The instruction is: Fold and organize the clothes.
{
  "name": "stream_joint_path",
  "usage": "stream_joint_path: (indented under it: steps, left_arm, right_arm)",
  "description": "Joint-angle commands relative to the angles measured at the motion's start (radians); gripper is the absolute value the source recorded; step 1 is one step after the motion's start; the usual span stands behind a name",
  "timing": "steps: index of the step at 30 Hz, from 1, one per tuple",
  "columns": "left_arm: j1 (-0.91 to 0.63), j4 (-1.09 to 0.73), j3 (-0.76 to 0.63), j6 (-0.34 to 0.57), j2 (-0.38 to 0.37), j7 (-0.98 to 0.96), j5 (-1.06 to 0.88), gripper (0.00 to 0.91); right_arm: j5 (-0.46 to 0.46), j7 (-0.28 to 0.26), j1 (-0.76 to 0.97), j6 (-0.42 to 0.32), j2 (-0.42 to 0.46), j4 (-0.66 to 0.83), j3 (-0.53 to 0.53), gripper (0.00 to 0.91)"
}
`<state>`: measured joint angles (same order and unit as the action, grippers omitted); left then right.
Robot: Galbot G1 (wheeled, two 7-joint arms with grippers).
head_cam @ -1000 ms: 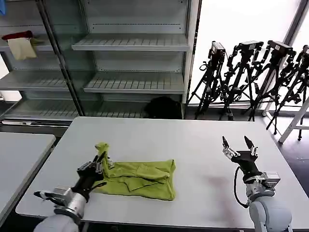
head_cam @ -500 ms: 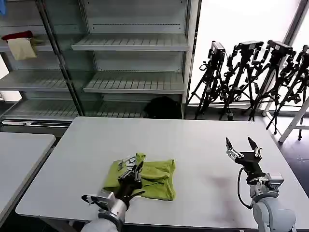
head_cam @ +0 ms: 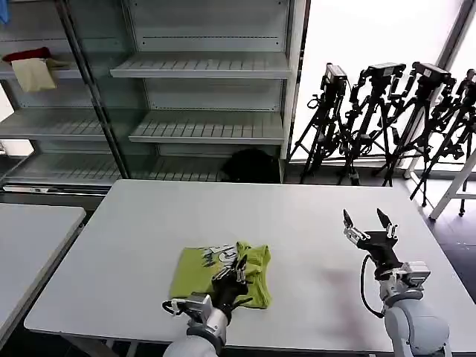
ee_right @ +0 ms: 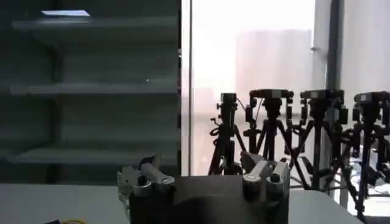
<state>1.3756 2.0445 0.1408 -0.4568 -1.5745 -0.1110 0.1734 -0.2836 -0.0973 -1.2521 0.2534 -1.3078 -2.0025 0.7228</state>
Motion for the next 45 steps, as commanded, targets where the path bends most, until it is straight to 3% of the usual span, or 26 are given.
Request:
stream_joint_path:
  steps: [1,2,3,14,20,23,25,27,31,45]
  left_arm:
    - [-0.007,-0.04,-0.037,0.001,-0.032,-0.021,-0.008,0.02]
    - [-0.005,-0.038,-0.04,0.0,-0.034,-0.02,-0.007,0.04]
    - [-0.005,-0.036,-0.044,0.0,-0.036,-0.021,-0.007,0.907]
    - [-0.005,-0.02,-0.109,0.014,-0.069,-0.046,0.008,0.907]
    - [0.002,0.103,-0.114,0.006,-0.06,-0.048,0.071,0.907]
    - [-0.006,0.186,-0.013,0.004,-0.004,-0.031,0.078,0.907]
    - [-0.005,0.224,0.097,0.005,0.075,-0.005,0.083,0.907]
    - [0.005,0.225,0.2,0.018,0.155,0.023,0.087,0.907]
    - [0.036,0.184,0.368,0.021,0.243,0.083,0.134,0.907]
    - [0.056,-0.025,0.315,0.106,0.227,0.108,0.019,0.907]
  right_arm:
    - [0.014,0.0,0.006,0.001,-0.001,0.006,-0.013,0.907]
    - [0.015,-0.001,0.006,0.001,-0.001,0.006,-0.015,0.907]
    - [0.017,0.0,0.006,0.001,-0.001,0.007,-0.018,0.907]
    - [0.029,-0.003,0.003,0.002,-0.006,0.01,-0.026,0.907]
    - [0.031,-0.005,0.001,0.004,-0.003,0.005,-0.028,0.907]
    - [0.031,-0.006,0.0,0.005,0.001,0.002,-0.03,0.907]
    - [0.032,-0.006,0.0,0.005,0.002,0.003,-0.032,0.907]
    - [0.035,-0.007,0.001,0.006,0.001,0.002,-0.038,0.907]
    - [0.043,-0.009,0.003,0.007,-0.003,0.001,-0.046,0.907]
    - [0.049,-0.009,-0.015,0.007,-0.003,-0.003,-0.033,0.907]
